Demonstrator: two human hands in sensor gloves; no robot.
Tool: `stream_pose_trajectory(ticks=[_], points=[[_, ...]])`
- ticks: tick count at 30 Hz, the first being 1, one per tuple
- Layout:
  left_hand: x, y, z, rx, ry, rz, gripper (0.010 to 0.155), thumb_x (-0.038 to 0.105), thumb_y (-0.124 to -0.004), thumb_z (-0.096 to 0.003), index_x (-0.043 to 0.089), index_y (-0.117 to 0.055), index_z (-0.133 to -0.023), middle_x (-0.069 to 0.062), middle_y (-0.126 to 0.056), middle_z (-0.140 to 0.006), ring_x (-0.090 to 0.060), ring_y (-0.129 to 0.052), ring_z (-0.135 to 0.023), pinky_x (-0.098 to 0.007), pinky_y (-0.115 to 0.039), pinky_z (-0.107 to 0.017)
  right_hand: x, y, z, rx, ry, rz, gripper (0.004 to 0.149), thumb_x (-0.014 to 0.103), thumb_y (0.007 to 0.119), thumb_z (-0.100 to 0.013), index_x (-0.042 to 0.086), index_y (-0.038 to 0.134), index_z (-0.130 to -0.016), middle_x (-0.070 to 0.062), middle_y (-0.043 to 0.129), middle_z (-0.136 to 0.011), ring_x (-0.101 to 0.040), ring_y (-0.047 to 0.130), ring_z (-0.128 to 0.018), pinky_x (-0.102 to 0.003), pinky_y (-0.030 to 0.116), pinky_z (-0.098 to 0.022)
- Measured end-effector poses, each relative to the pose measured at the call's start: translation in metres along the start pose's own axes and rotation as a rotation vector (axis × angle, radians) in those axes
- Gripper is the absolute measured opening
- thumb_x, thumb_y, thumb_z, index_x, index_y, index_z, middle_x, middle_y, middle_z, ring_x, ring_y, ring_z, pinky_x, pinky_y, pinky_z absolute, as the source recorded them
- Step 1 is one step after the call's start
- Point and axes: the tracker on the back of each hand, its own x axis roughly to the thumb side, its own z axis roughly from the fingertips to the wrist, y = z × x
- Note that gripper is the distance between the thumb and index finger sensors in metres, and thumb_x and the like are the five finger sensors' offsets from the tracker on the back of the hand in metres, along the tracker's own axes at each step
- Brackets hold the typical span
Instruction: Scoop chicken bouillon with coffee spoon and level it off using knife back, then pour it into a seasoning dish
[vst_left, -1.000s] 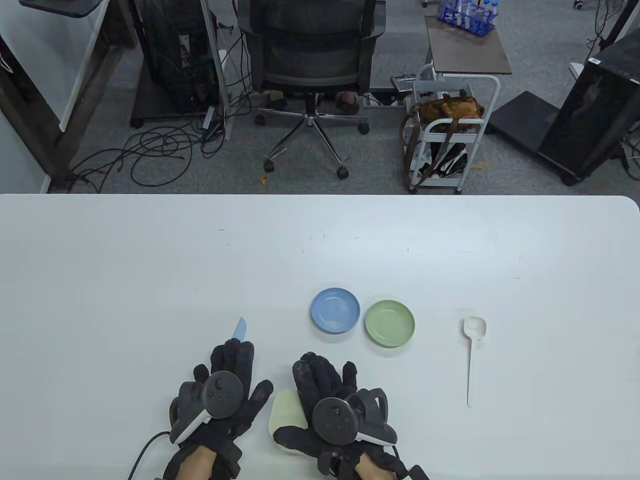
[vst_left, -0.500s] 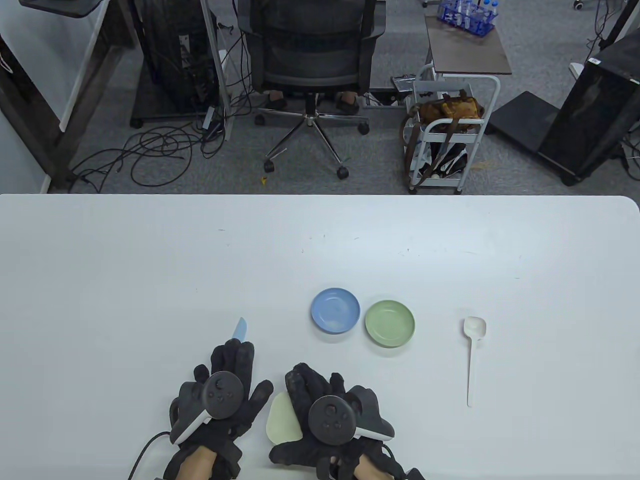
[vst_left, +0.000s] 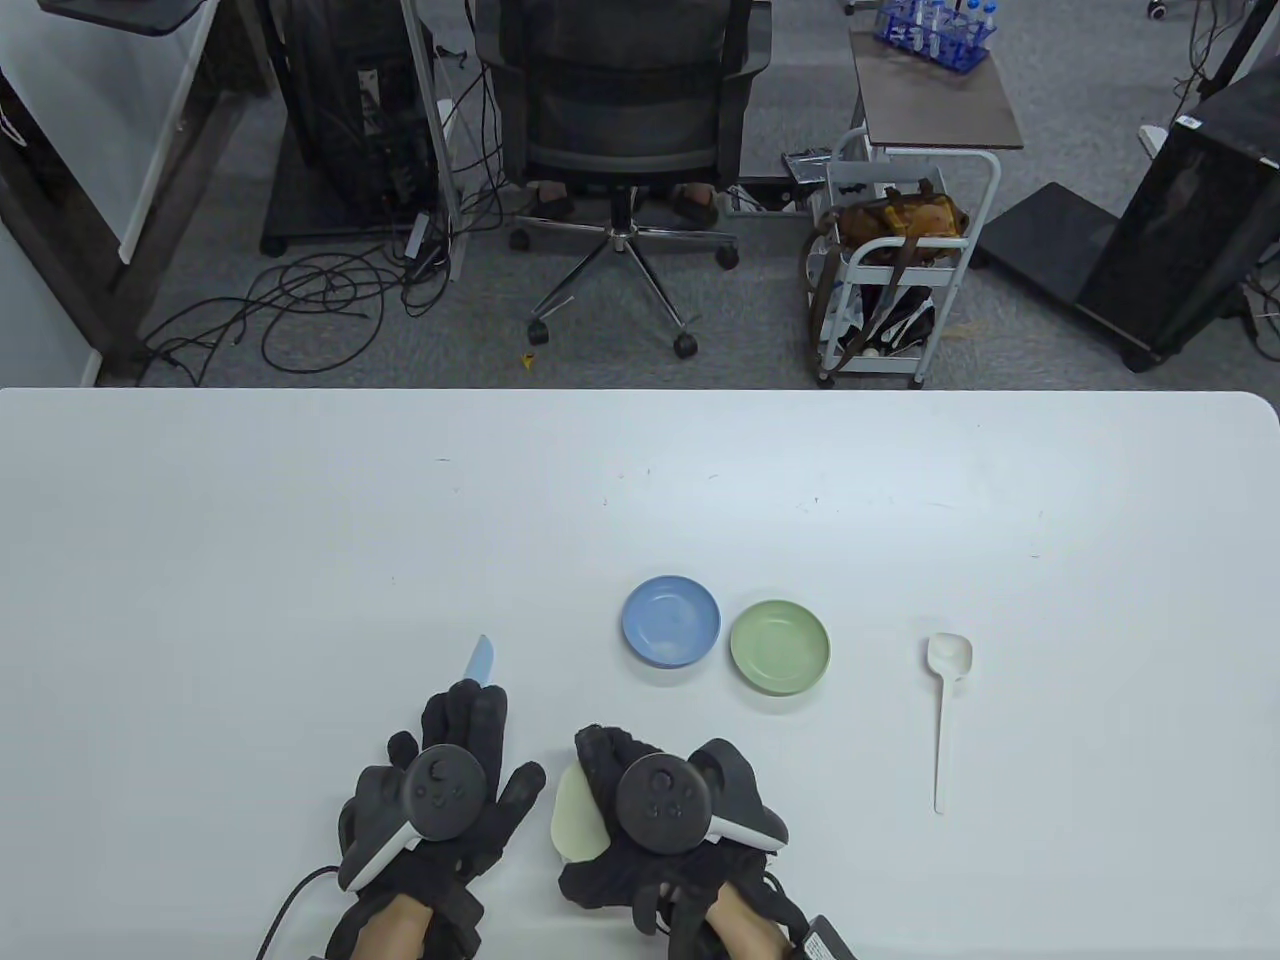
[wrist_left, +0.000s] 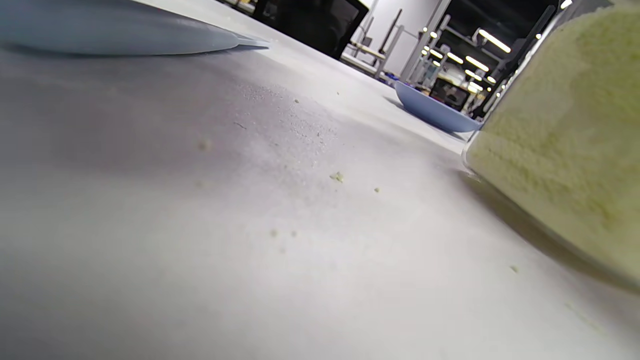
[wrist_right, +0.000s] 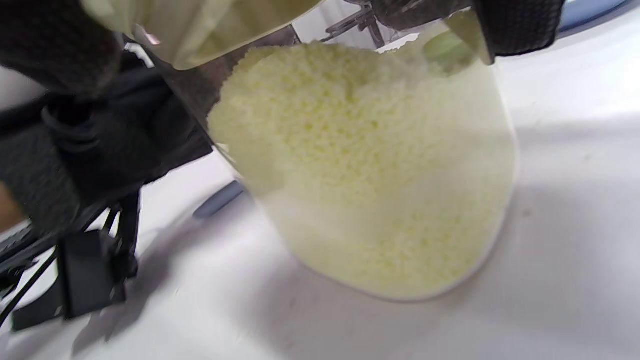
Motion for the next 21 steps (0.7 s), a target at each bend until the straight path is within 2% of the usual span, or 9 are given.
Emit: stream_pose_trajectory(ticks=[3,8,11,14,17,19,21], points=[[-0.001,0.000,0.000,-0.003,0.005,0.003,0.089,0.077,-0.035,-0.0435,0.027,0.000,-0.109,-0.008,-0.002,-0.122,-0.039,-0.007,-0.115,-0.065,-0.010,-0.072,-0.007,-0.012,-0.006,-0.014,0.029,0.028,0.112,0.054,0.093,-0.035,-0.002,0.021,-0.099,-0.034,0.025,-0.103,-0.059,0.045,-0.091,-0.079,0.057,-0.058],[-0.001,0.000,0.000,-0.002,0.006,0.000,0.090,0.077,-0.035,-0.0436,0.027,-0.001,-0.109,-0.009,-0.003,-0.122,-0.040,-0.008,-0.115,-0.065,-0.010,-0.072,-0.018,-0.009,-0.012,0.015,0.066,0.074,0.111,0.056,0.091,-0.034,0.000,0.020,-0.099,-0.033,0.025,-0.103,-0.057,0.046,-0.091,-0.078,0.059,-0.058],[0.000,-0.001,0.001,-0.012,-0.013,0.009,0.089,0.077,-0.036,-0.0437,0.028,0.000,-0.109,-0.008,-0.003,-0.121,-0.039,-0.008,-0.115,-0.065,-0.011,-0.072,-0.026,-0.005,-0.012,0.064,0.038,-0.031,0.109,0.053,0.091,-0.037,0.003,0.017,-0.100,-0.031,0.017,-0.104,-0.057,0.036,-0.093,-0.079,0.049,-0.061],[0.003,0.003,0.005,-0.026,-0.114,0.104,0.093,0.078,-0.043,-0.0420,0.029,-0.001,-0.108,-0.007,-0.001,-0.120,-0.035,-0.008,-0.115,-0.061,-0.015,-0.076,-0.026,-0.004,-0.014,0.096,0.060,-0.011,0.109,0.054,0.089,-0.038,0.006,0.014,-0.100,-0.028,0.012,-0.105,-0.055,0.031,-0.094,-0.077,0.044,-0.065],[0.012,0.004,0.011,-0.003,-0.224,0.178,0.101,0.081,-0.053,-0.0377,0.027,-0.004,-0.109,-0.008,-0.007,-0.120,-0.036,-0.016,-0.116,-0.061,-0.021,-0.077,-0.027,-0.005,-0.015,0.132,0.069,-0.024,0.109,0.052,0.090,-0.038,0.007,0.012,-0.100,-0.027,0.009,-0.105,-0.054,0.028,-0.094,-0.077,0.041,-0.066],[0.021,-0.001,0.011,-0.053,-0.321,0.149,0.113,0.082,-0.060,-0.0332,0.023,0.005,-0.104,-0.008,-0.008,-0.121,-0.035,-0.024,-0.117,-0.059,-0.029,-0.080,-0.028,-0.005,-0.015,0.121,0.053,-0.042,0.109,0.052,0.090,-0.038,0.007,0.013,-0.100,-0.027,0.009,-0.105,-0.055,0.027,-0.094,-0.077,0.039,-0.066],[0.029,-0.005,0.011,-0.083,-0.379,0.081,0.121,0.082,-0.068,-0.0294,0.021,0.007,-0.102,-0.009,-0.009,-0.120,-0.036,-0.027,-0.117,-0.059,-0.032,-0.080,-0.029,-0.005,-0.015,0.130,0.053,-0.059,0.109,0.050,0.091,-0.038,0.007,0.013,-0.100,-0.027,0.009,-0.105,-0.055,0.026,-0.094,-0.077,0.038,-0.066]])
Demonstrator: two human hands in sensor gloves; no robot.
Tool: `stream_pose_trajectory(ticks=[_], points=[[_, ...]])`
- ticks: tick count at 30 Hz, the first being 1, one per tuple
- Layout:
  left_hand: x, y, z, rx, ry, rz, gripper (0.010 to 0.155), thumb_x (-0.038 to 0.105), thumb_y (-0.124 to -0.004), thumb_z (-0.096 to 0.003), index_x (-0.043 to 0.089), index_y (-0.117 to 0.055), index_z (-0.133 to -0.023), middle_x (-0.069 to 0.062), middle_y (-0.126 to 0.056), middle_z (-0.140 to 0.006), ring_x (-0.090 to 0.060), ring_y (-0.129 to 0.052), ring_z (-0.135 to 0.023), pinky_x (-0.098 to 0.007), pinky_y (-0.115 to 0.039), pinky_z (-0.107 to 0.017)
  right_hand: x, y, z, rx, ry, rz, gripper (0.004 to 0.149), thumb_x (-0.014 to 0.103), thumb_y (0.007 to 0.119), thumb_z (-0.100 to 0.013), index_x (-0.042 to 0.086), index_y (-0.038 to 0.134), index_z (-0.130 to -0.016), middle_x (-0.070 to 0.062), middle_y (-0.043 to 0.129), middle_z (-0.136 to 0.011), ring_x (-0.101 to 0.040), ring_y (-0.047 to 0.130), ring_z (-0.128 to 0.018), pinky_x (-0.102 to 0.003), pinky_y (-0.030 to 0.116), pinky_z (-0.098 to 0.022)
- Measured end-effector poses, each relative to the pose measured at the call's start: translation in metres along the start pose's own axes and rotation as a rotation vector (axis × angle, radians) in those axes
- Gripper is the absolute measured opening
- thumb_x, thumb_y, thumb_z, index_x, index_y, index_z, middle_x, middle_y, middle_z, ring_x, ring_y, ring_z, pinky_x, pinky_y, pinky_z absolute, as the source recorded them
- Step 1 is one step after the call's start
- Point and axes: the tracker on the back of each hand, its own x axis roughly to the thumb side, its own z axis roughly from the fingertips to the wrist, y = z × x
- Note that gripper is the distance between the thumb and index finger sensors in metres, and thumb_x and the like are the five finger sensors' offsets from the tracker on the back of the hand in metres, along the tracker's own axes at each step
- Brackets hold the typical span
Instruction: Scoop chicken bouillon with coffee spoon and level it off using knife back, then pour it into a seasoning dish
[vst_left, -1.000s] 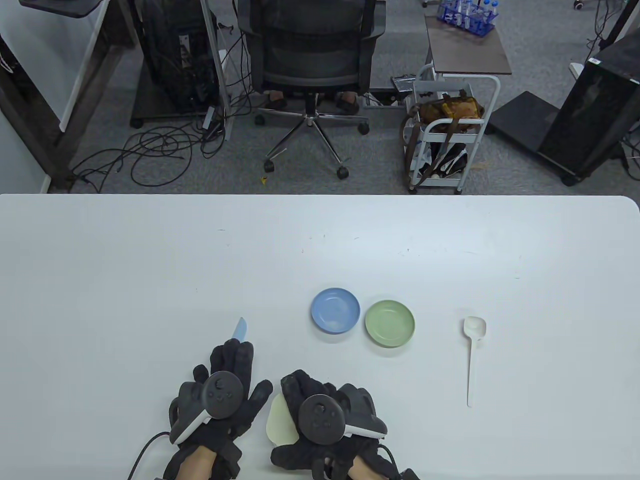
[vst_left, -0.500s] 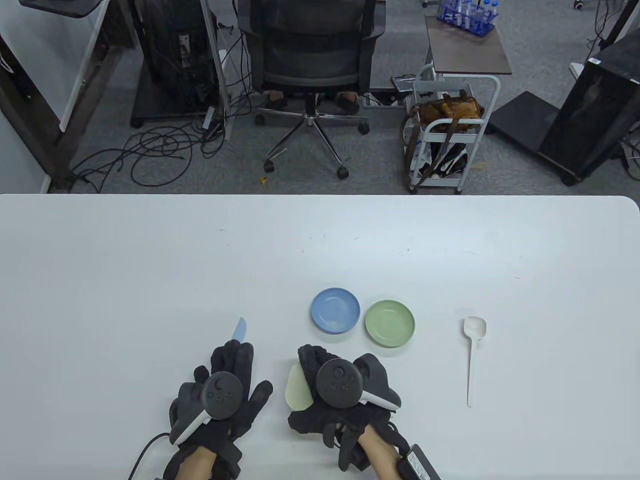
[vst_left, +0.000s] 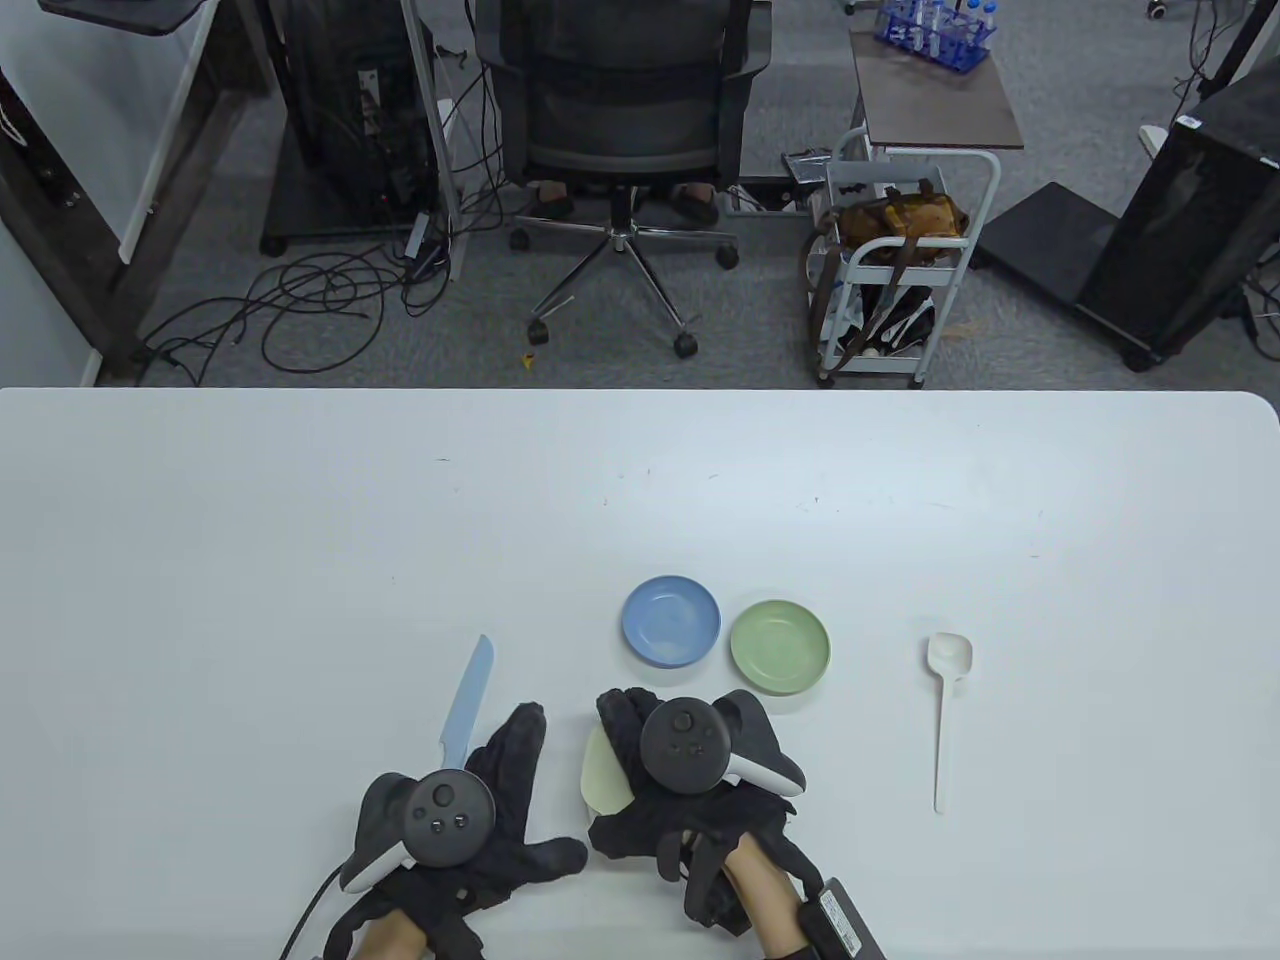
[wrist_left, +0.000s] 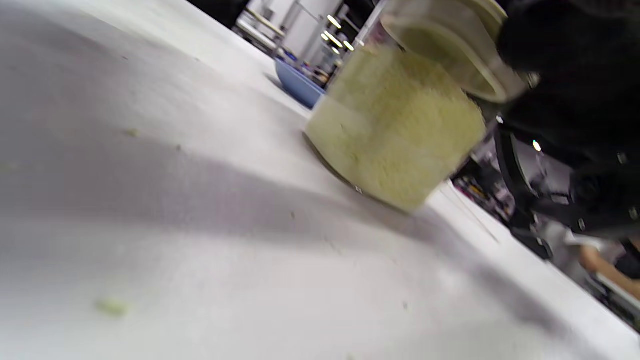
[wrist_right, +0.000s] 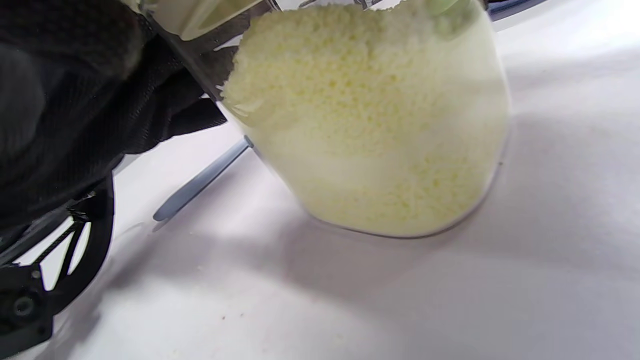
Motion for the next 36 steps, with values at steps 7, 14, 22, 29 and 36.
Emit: stream_pose_trajectory(ticks=[7,14,22,29,36], points=[[0.010,-0.009,-0.018,-0.025,0.001,-0.038,0.130,0.076,-0.078,-0.0253,0.009,0.003,-0.102,-0.016,-0.024,-0.121,-0.038,-0.036,-0.116,-0.056,-0.035,-0.081,0.000,0.000,-0.001,0.023,0.017,-0.010,0.109,0.050,0.091,-0.039,0.008,0.011,-0.100,-0.026,0.008,-0.105,-0.054,0.024,-0.094,-0.077,0.036,-0.067],[0.020,-0.021,-0.036,-0.046,0.055,-0.042,0.132,0.071,-0.083,-0.0267,0.010,0.008,-0.100,-0.012,-0.034,-0.119,-0.036,-0.043,-0.115,-0.056,-0.039,-0.081,0.000,0.000,0.000,0.000,0.007,0.012,0.107,0.052,0.090,-0.038,0.009,0.013,-0.100,-0.026,0.010,-0.105,-0.054,0.027,-0.094,-0.077,0.037,-0.067],[0.021,-0.020,-0.048,-0.013,0.122,0.000,0.128,0.068,-0.084,-0.0261,0.014,0.003,-0.102,-0.003,-0.042,-0.119,-0.029,-0.050,-0.115,-0.054,-0.040,-0.082,0.006,0.002,0.001,-0.002,0.043,0.085,0.108,0.054,0.088,-0.039,0.008,0.012,-0.100,-0.027,0.010,-0.105,-0.057,0.021,-0.095,-0.080,0.022,-0.066],[0.020,-0.018,-0.049,0.006,0.129,0.008,0.124,0.066,-0.090,-0.0236,0.017,-0.012,-0.106,-0.004,-0.049,-0.116,-0.025,-0.065,-0.110,-0.057,-0.039,-0.082,0.006,0.004,-0.001,-0.066,0.024,0.092,0.104,0.053,0.087,-0.040,0.006,0.017,-0.100,-0.031,0.019,-0.102,-0.060,0.031,-0.090,-0.080,0.034,-0.064],[0.020,-0.017,-0.050,0.015,0.131,-0.006,0.125,0.065,-0.092,-0.0221,0.017,-0.014,-0.107,-0.004,-0.050,-0.115,-0.024,-0.067,-0.109,-0.058,-0.038,-0.082,0.006,0.001,-0.002,-0.052,0.036,0.093,0.103,0.052,0.089,-0.039,0.007,0.019,-0.100,-0.033,0.023,-0.101,-0.061,0.037,-0.088,-0.081,0.045,-0.061]])
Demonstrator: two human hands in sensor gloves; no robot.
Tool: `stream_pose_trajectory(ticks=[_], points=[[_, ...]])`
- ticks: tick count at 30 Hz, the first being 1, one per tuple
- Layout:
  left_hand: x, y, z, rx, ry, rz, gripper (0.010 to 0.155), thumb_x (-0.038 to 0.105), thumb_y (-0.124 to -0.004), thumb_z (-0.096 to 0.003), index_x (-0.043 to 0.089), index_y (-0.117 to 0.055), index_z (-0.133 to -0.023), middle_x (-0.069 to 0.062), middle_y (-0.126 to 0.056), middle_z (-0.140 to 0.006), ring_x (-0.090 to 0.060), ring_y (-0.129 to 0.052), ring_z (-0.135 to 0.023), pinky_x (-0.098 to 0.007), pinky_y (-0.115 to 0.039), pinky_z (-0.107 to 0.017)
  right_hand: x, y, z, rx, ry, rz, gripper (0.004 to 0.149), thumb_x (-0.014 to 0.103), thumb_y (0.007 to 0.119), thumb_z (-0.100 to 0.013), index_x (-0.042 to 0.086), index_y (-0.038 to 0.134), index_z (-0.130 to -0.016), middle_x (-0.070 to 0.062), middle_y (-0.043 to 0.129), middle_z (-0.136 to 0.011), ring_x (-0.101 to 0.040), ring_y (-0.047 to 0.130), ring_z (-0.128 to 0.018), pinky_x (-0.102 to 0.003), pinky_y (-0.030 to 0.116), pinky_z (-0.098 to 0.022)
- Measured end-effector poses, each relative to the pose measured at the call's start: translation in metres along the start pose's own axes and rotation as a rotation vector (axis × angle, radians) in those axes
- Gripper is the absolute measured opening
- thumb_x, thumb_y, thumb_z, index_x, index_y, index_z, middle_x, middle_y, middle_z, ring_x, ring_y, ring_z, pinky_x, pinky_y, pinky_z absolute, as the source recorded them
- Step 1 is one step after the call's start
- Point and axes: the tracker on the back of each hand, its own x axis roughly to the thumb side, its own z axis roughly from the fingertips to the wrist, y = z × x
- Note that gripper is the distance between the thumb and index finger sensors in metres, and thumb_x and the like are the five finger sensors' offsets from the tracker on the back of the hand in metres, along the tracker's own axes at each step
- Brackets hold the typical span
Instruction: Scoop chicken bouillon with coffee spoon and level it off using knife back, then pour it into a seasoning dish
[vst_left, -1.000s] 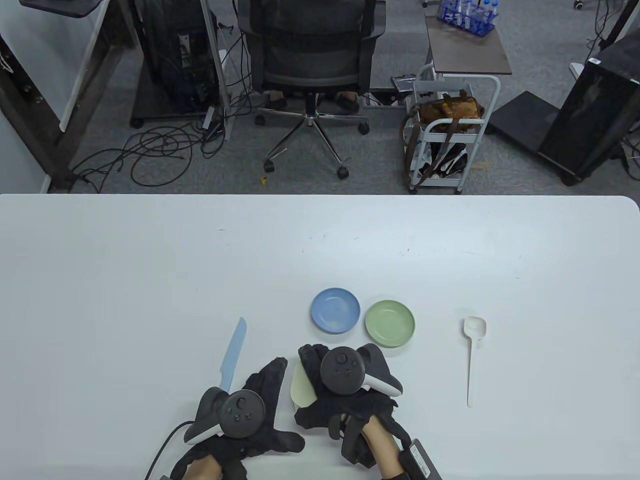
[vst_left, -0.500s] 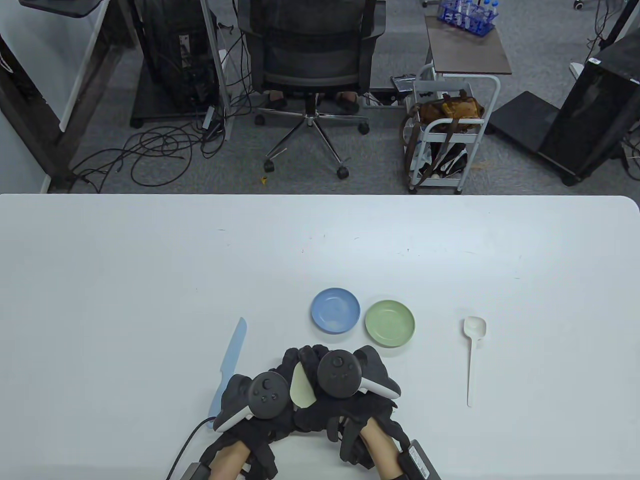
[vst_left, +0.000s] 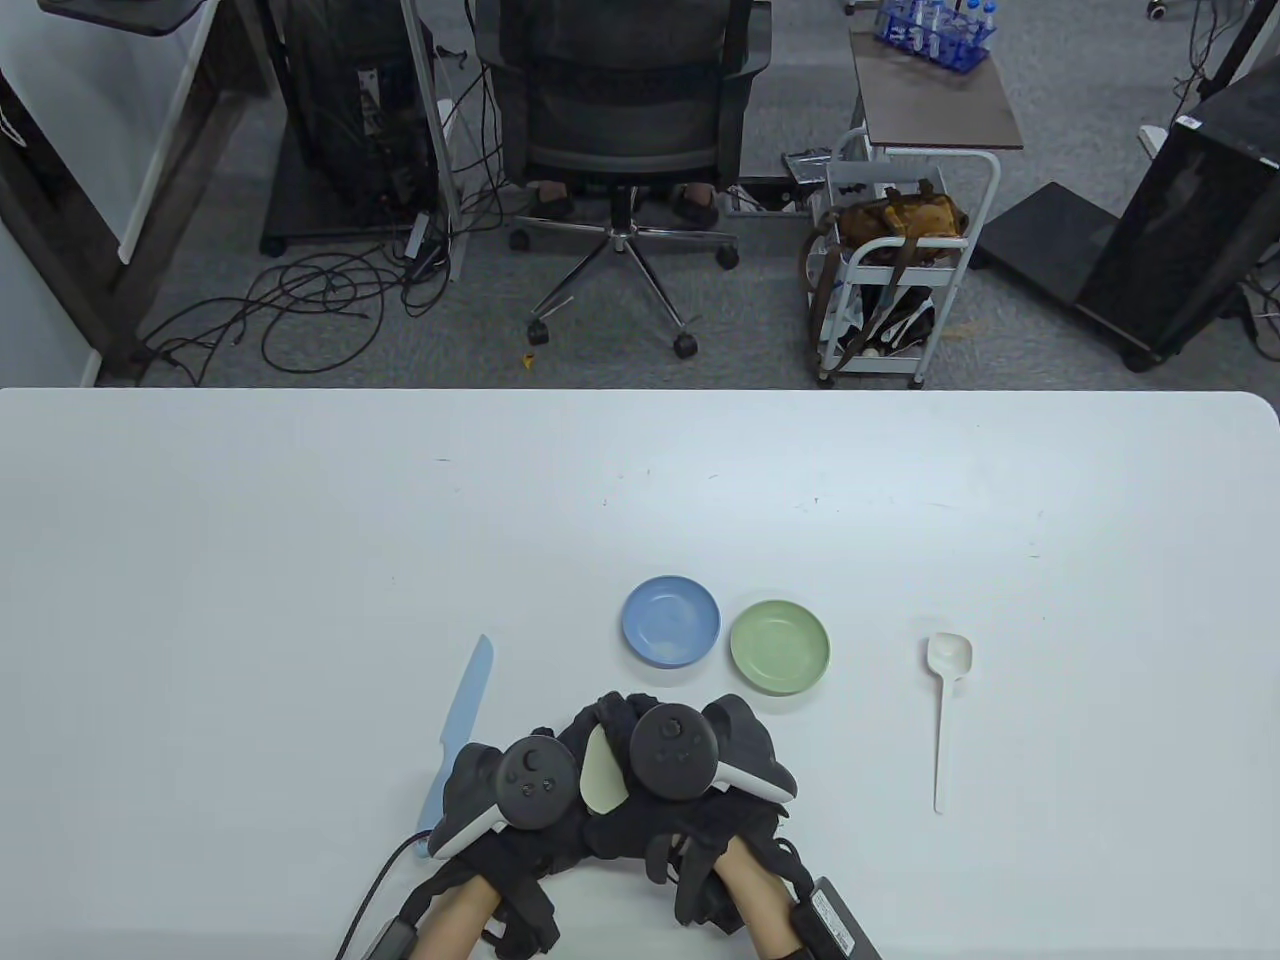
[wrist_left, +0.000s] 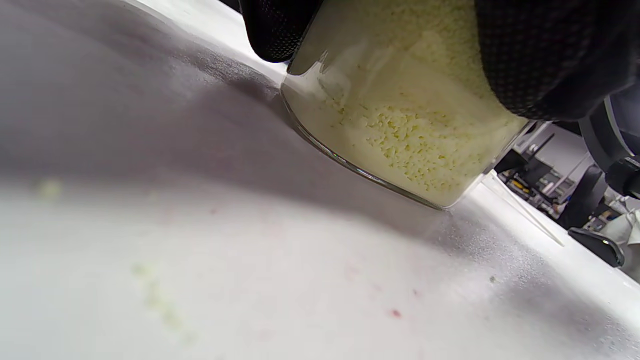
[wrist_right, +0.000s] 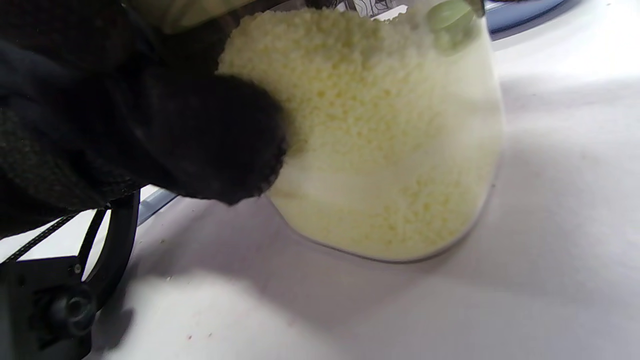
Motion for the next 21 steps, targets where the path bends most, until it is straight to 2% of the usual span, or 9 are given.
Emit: stream_pose_trajectory(ticks=[5,9,10,12,13,17,21], points=[[-0.001,0.001,-0.001,-0.009,-0.004,-0.003,0.125,0.064,-0.093,-0.0223,0.018,-0.014,-0.107,-0.003,-0.049,-0.116,-0.023,-0.066,-0.110,-0.058,-0.037,-0.083,-0.001,-0.002,0.000,-0.012,-0.002,0.025,0.102,0.056,0.087,-0.038,0.008,0.022,-0.101,-0.032,0.029,-0.102,-0.060,0.044,-0.087,-0.078,0.055,-0.060],[0.000,0.000,-0.001,-0.002,-0.005,-0.020,0.125,0.065,-0.093,-0.0224,0.018,-0.013,-0.107,-0.003,-0.049,-0.115,-0.023,-0.066,-0.109,-0.058,-0.037,-0.083,-0.006,-0.005,0.001,-0.019,-0.030,-0.051,0.101,0.058,0.086,-0.038,0.007,0.026,-0.101,-0.033,0.032,-0.102,-0.061,0.046,-0.087,-0.078,0.055,-0.059],[0.000,0.000,-0.001,-0.002,-0.004,-0.021,0.125,0.064,-0.093,-0.0218,0.018,-0.013,-0.107,-0.003,-0.050,-0.115,-0.022,-0.066,-0.109,-0.058,-0.037,-0.083,-0.008,-0.008,0.002,-0.015,-0.035,-0.089,0.100,0.061,0.083,-0.038,0.007,0.027,-0.101,-0.033,0.033,-0.102,-0.062,0.047,-0.087,-0.078,0.055,-0.058],[-0.001,0.001,0.000,-0.009,-0.009,-0.018,0.125,0.064,-0.093,-0.0221,0.019,-0.013,-0.107,-0.002,-0.049,-0.115,-0.022,-0.066,-0.109,-0.058,-0.036,-0.083,-0.016,-0.009,0.004,0.015,-0.076,-0.267,0.100,0.059,0.083,-0.041,0.005,0.025,-0.102,-0.036,0.029,-0.103,-0.066,0.040,-0.087,-0.082,0.048,-0.058],[-0.001,0.001,0.000,-0.008,-0.007,-0.020,0.125,0.065,-0.093,-0.0216,0.019,-0.013,-0.107,-0.002,-0.049,-0.115,-0.022,-0.066,-0.109,-0.058,-0.036,-0.083,-0.019,-0.007,0.004,-0.023,-0.095,-0.320,0.101,0.058,0.086,-0.040,0.005,0.026,-0.101,-0.036,0.029,-0.102,-0.066,0.039,-0.087,-0.083,0.045,-0.058],[0.000,0.001,0.000,-0.010,-0.006,-0.020,0.126,0.066,-0.093,-0.0223,0.018,-0.013,-0.107,-0.002,-0.050,-0.115,-0.022,-0.066,-0.109,-0.058,-0.036,-0.083,-0.022,-0.004,0.009,-0.110,-0.152,-0.273,0.101,0.058,0.086,-0.040,0.006,0.025,-0.102,-0.033,0.030,-0.103,-0.063,0.041,-0.088,-0.082,0.039,-0.060],[-0.001,0.000,0.000,-0.007,-0.008,-0.020,0.125,0.065,-0.093,-0.0226,0.018,-0.014,-0.107,-0.003,-0.050,-0.115,-0.022,-0.066,-0.109,-0.058,-0.036,-0.083,-0.017,-0.016,0.021,-0.237,-0.225,-0.306,0.100,0.055,0.087,-0.040,0.009,0.023,-0.102,-0.030,0.026,-0.105,-0.060,0.036,-0.091,-0.085,0.020,-0.059]])
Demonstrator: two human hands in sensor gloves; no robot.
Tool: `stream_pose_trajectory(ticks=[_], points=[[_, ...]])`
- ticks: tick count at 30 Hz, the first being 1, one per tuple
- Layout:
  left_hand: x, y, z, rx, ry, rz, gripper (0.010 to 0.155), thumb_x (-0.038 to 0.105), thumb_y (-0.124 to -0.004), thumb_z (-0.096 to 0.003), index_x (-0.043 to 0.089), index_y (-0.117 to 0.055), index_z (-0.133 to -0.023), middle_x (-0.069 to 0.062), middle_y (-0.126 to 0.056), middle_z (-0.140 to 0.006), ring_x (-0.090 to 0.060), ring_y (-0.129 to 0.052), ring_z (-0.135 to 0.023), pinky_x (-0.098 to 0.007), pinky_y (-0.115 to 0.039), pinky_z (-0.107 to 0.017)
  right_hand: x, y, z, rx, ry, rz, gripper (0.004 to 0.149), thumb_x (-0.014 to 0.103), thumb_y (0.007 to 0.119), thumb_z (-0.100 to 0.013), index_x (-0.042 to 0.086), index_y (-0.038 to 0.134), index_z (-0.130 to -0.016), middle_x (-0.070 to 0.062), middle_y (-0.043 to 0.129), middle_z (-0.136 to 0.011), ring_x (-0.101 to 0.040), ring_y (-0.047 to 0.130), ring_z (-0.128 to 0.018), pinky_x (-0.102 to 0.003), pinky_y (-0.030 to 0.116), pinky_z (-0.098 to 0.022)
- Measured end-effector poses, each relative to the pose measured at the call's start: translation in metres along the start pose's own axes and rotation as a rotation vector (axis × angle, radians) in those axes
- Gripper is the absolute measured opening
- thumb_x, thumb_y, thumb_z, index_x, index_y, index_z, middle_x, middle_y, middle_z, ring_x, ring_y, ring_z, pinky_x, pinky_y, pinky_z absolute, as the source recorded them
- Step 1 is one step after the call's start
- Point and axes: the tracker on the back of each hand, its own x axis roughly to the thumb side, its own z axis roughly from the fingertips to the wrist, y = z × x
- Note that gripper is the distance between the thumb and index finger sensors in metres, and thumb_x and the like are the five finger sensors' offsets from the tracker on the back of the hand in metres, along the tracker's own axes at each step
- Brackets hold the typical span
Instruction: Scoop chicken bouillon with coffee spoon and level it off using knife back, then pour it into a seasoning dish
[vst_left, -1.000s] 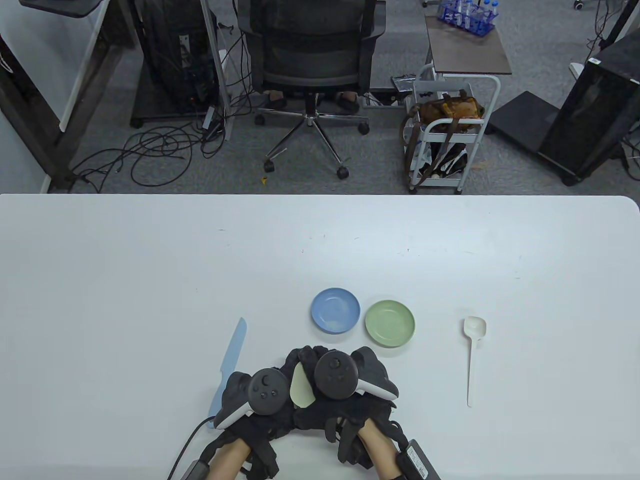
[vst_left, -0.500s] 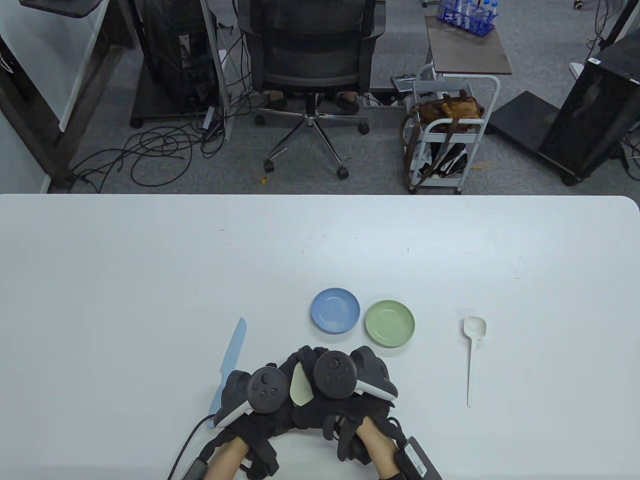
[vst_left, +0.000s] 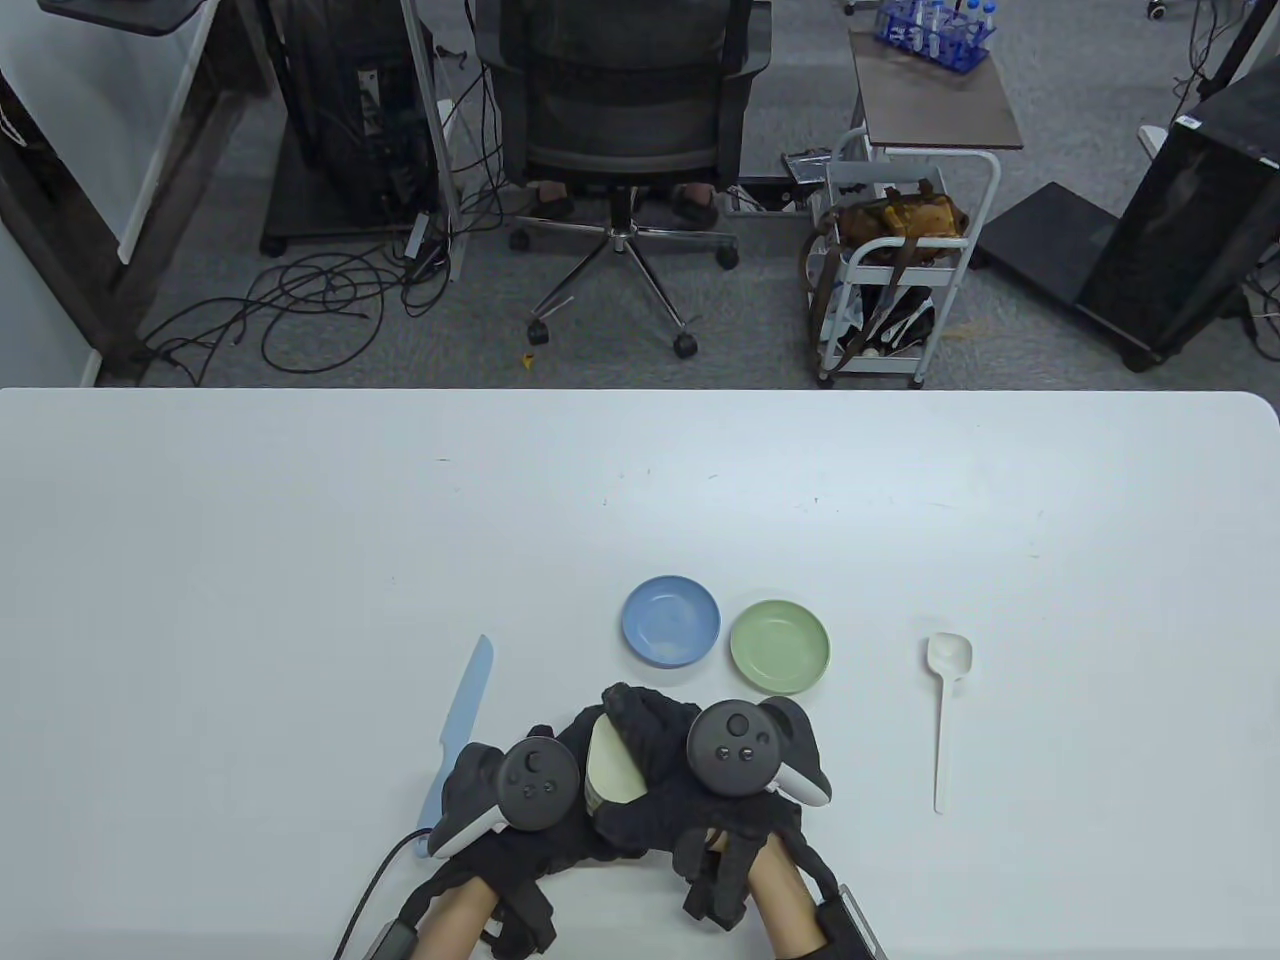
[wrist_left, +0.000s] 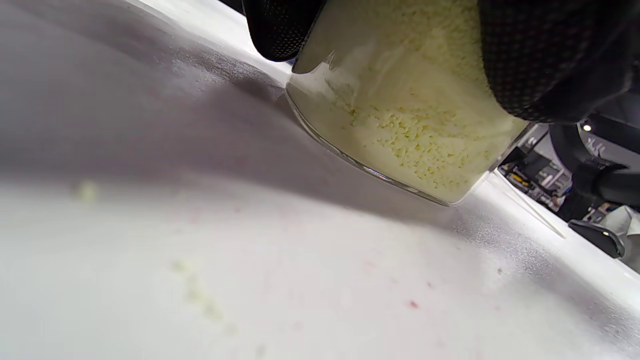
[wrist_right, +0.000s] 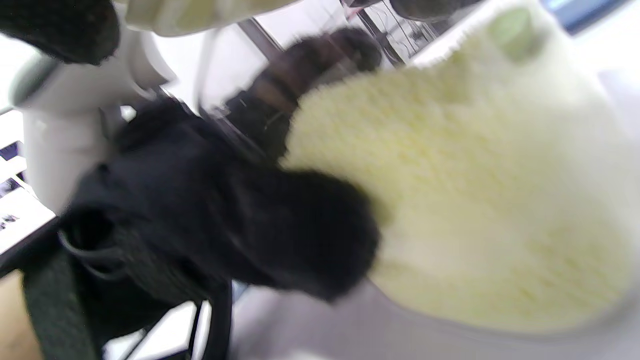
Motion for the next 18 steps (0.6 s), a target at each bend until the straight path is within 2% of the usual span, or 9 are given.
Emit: stream_pose_trajectory(ticks=[1,3,5,7,9,11,13,18], points=[[0.000,0.000,0.000,0.001,-0.002,-0.001,0.125,0.065,-0.093,-0.0228,0.018,-0.014,-0.107,-0.003,-0.050,-0.115,-0.022,-0.066,-0.109,-0.058,-0.036,-0.083,0.006,-0.010,0.005,-0.072,-0.010,-0.004,0.100,0.053,0.088,-0.040,0.009,0.023,-0.102,-0.030,0.025,-0.105,-0.060,0.035,-0.092,-0.084,0.017,-0.058],[0.000,0.000,0.000,0.001,-0.004,-0.001,0.125,0.065,-0.093,-0.0228,0.017,-0.014,-0.107,-0.004,-0.050,-0.115,-0.023,-0.066,-0.109,-0.058,-0.036,-0.082,0.014,-0.028,0.016,-0.127,0.018,0.037,0.099,0.051,0.089,-0.040,0.010,0.023,-0.102,-0.028,0.023,-0.107,-0.061,0.030,-0.094,-0.083,0.009,-0.058],[0.000,0.000,0.001,0.002,-0.004,-0.002,0.125,0.065,-0.093,-0.0234,0.017,-0.013,-0.106,-0.004,-0.049,-0.115,-0.023,-0.066,-0.109,-0.058,-0.035,-0.082,0.014,-0.047,0.033,-0.134,0.119,0.175,0.099,0.052,0.088,-0.041,0.010,0.023,-0.103,-0.028,0.022,-0.108,-0.061,0.028,-0.096,-0.083,0.006,-0.058],[0.000,0.000,0.001,0.001,-0.002,-0.002,0.125,0.065,-0.093,-0.0234,0.017,-0.013,-0.106,-0.004,-0.049,-0.115,-0.023,-0.066,-0.109,-0.058,-0.035,-0.082,0.004,-0.058,0.052,-0.141,0.224,0.298,0.099,0.054,0.087,-0.041,0.013,0.023,-0.104,-0.025,0.023,-0.110,-0.060,0.027,-0.099,-0.083,0.011,-0.060],[0.000,-0.001,0.001,0.000,-0.003,-0.002,0.124,0.065,-0.092,-0.0237,0.017,-0.013,-0.106,-0.004,-0.049,-0.115,-0.023,-0.066,-0.109,-0.058,-0.035,-0.082,-0.014,-0.060,0.063,-0.125,0.276,0.316,0.098,0.053,0.089,-0.041,0.012,0.026,-0.104,-0.025,0.027,-0.111,-0.061,0.030,-0.099,-0.083,0.014,-0.060],[0.000,-0.001,0.001,-0.002,-0.003,-0.002,0.124,0.065,-0.092,-0.0239,0.016,-0.013,-0.106,-0.004,-0.049,-0.115,-0.023,-0.065,-0.109,-0.058,-0.035,-0.082,-0.036,-0.058,0.065,-0.042,0.366,0.220,0.099,0.050,0.091,-0.041,0.010,0.025,-0.103,-0.027,0.025,-0.110,-0.063,0.027,-0.097,-0.084,0.013,-0.059],[0.000,-0.001,0.002,-0.001,0.000,-0.001,0.124,0.065,-0.092,-0.0238,0.016,-0.013,-0.106,-0.004,-0.049,-0.115,-0.023,-0.066,-0.109,-0.059,-0.036,-0.082,-0.056,-0.050,0.062,0.109,0.452,0.107,0.100,0.047,0.088,-0.045,0.013,0.012,-0.101,-0.024,0.010,-0.108,-0.060,0.010,-0.096,-0.082,0.003,-0.059],[0.000,-0.001,0.003,0.001,0.001,0.000,0.124,0.065,-0.092,-0.0242,0.016,-0.013,-0.106,-0.004,-0.049,-0.115,-0.024,-0.066,-0.109,-0.059,-0.036,-0.082,-0.074,-0.032,0.059,0.245,0.541,0.205,0.100,0.043,0.090,-0.043,0.015,0.013,-0.100,-0.022,0.010,-0.108,-0.058,0.008,-0.097,-0.082,0.000,-0.059]])
